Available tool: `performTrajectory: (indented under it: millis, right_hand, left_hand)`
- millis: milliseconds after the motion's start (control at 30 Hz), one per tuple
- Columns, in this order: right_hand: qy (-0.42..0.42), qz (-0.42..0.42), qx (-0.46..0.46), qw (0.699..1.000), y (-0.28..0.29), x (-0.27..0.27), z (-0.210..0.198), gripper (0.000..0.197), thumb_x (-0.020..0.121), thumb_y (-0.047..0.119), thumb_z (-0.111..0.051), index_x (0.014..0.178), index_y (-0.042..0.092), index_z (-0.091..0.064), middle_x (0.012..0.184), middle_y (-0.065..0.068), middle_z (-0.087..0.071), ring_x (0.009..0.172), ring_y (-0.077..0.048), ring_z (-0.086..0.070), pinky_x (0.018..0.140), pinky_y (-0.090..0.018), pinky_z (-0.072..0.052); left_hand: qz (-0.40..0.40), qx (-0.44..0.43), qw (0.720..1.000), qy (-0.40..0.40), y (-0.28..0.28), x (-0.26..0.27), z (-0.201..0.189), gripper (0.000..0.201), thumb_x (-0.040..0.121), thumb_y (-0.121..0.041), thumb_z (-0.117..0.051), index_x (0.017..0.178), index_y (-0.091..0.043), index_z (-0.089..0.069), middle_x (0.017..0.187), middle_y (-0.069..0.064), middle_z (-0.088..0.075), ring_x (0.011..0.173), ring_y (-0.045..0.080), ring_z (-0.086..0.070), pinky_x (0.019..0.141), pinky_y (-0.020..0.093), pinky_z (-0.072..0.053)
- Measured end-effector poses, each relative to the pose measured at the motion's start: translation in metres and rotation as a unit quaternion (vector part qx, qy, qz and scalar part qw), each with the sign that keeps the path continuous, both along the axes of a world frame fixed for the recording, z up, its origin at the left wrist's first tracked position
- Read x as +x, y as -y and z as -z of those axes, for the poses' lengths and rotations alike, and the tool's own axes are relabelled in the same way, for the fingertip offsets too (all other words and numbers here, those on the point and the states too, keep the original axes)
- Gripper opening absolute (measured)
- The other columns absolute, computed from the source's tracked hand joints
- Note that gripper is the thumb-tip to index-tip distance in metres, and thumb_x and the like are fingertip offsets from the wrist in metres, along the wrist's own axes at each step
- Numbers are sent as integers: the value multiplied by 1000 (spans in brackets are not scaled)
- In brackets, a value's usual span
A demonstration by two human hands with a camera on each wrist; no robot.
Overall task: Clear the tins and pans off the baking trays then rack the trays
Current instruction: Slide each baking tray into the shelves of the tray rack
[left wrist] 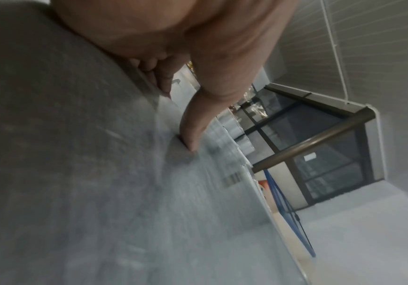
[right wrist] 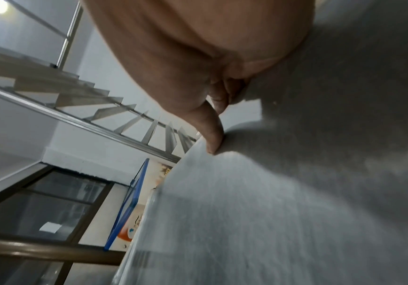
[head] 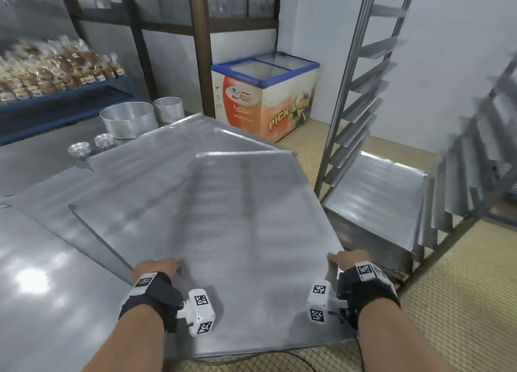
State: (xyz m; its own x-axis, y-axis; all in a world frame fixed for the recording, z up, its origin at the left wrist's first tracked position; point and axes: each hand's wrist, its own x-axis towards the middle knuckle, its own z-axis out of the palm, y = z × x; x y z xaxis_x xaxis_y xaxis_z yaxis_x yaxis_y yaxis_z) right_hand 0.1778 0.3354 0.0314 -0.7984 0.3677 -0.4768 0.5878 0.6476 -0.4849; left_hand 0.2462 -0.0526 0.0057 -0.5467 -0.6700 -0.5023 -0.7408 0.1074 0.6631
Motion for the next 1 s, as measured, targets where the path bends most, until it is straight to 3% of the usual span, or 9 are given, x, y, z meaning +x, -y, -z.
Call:
performTrajectory:
  millis: [33, 100, 200, 367, 533, 633, 733, 900, 1000]
  right_hand:
    - [-3, -7, 10, 1000, 1, 16, -5, 40, 95, 24, -62, 129, 4, -61, 132, -15, -62, 123, -31, -58, 56, -16, -37]
    - [17, -67, 61, 996, 6, 48, -23, 38, 99, 25, -52, 134, 11, -56, 136, -12, -58, 126, -30, -55, 82, -22, -47]
    - [38, -90, 119, 988, 4, 87, -36, 39, 102, 28, -41, 136, 13, -53, 140, -10, -55, 130, -29, -51, 104, -31, -43]
    - [34, 0, 89, 995, -13, 133, -26, 39, 96, 28, -56, 130, 11, -59, 133, -12, -61, 122, -31, -58, 83, -25, -44]
    - [21, 108, 34, 993, -40, 171, -20, 41, 93, 28, -52, 133, 20, -51, 109, -3, -63, 117, -25, -59, 79, -28, -44]
    - [-6, 141, 42, 989, -54, 188, -19, 39, 95, 31, -51, 133, 20, -53, 129, -4, -61, 120, -23, -58, 83, -26, -43]
    - [-14, 248, -11, 969, -72, 201, -18, 39, 95, 30, -55, 132, 17, -54, 133, -8, -60, 121, -26, -58, 76, -22, -44]
    - [-42, 271, 12, 962, -99, 223, -11, 34, 96, 30, -53, 126, 16, -59, 126, -6, -64, 116, -24, -61, 70, -23, -42]
    - [-40, 267, 12, 963, -120, 227, -1, 33, 99, 31, -48, 125, 14, -60, 126, -7, -65, 116, -25, -60, 82, -24, -47]
  left_hand:
    - [7, -1, 1000, -1, 1, 4, -5, 52, 74, -23, -82, 115, 6, -67, 100, 16, -65, 82, 26, -53, 77, 33, -47]
    - [32, -19, 999, 23, 1, 10, -15, 33, 70, -19, -81, 91, 4, -69, 82, 13, -64, 80, 29, -62, 76, 33, -54]
    - [74, -40, 996, 37, -7, 20, -29, 25, 71, -15, -77, 67, -1, -57, 67, 11, -57, 76, 31, -61, 69, 32, -49]
    - [140, -63, 987, 48, -28, 29, -39, 22, 86, -19, -66, 75, -1, -57, 97, 14, -58, 92, 33, -57, 79, 30, -43]
    - [181, -63, 981, 20, -52, 15, -30, 54, 65, -29, -77, 113, -9, -65, 120, 11, -66, 99, 31, -63, 94, 32, -49]
    - [212, -73, 974, 33, -79, 20, -48, 62, 75, -32, -75, 127, -2, -60, 135, 17, -58, 119, 33, -57, 100, 33, -44]
    - [225, -42, 973, 29, -107, 20, -54, 51, 83, -22, -73, 124, 6, -59, 131, 23, -59, 116, 36, -58, 87, 32, -41]
    - [265, -26, 964, -1, -143, 9, -50, 38, 76, -18, -77, 104, 6, -66, 106, 20, -68, 90, 33, -62, 77, 33, -48]
    - [285, -23, 958, -3, -164, -2, -48, 33, 77, -15, -76, 101, 4, -65, 92, 15, -64, 83, 33, -60, 73, 32, -46]
